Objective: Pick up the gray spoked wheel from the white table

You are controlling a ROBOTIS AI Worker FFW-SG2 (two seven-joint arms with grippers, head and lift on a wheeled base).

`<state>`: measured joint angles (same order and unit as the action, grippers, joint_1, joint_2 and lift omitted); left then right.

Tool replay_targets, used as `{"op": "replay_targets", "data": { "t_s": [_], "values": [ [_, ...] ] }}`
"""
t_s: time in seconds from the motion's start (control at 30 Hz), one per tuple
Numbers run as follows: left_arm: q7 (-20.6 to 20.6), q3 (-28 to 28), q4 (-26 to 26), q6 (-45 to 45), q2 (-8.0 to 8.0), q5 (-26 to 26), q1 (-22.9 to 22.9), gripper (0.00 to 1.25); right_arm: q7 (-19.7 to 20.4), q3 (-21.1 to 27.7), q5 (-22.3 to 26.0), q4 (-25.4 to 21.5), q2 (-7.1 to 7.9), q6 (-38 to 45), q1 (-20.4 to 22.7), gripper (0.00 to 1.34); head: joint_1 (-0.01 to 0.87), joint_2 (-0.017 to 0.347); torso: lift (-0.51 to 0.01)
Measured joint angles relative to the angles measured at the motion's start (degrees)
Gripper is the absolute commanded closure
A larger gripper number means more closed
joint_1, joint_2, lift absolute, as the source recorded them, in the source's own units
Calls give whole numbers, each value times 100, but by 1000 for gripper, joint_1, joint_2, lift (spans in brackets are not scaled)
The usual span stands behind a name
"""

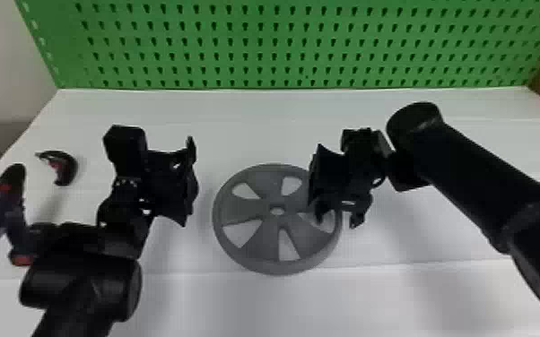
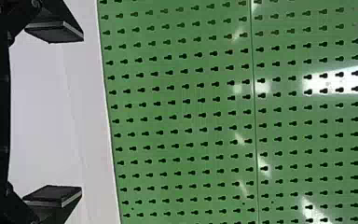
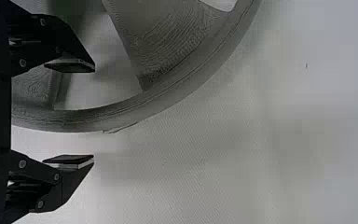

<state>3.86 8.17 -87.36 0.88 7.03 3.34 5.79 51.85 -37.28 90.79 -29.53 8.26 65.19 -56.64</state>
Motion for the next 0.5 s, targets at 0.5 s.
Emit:
{"op": "replay_targets", "data": {
  "t_s": [0.5],
  "values": [
    [0, 11, 18, 0, 0, 1, 11, 127, -2, 239, -233, 51, -15, 173, -9, 1085, 765, 12, -91]
  ]
}}
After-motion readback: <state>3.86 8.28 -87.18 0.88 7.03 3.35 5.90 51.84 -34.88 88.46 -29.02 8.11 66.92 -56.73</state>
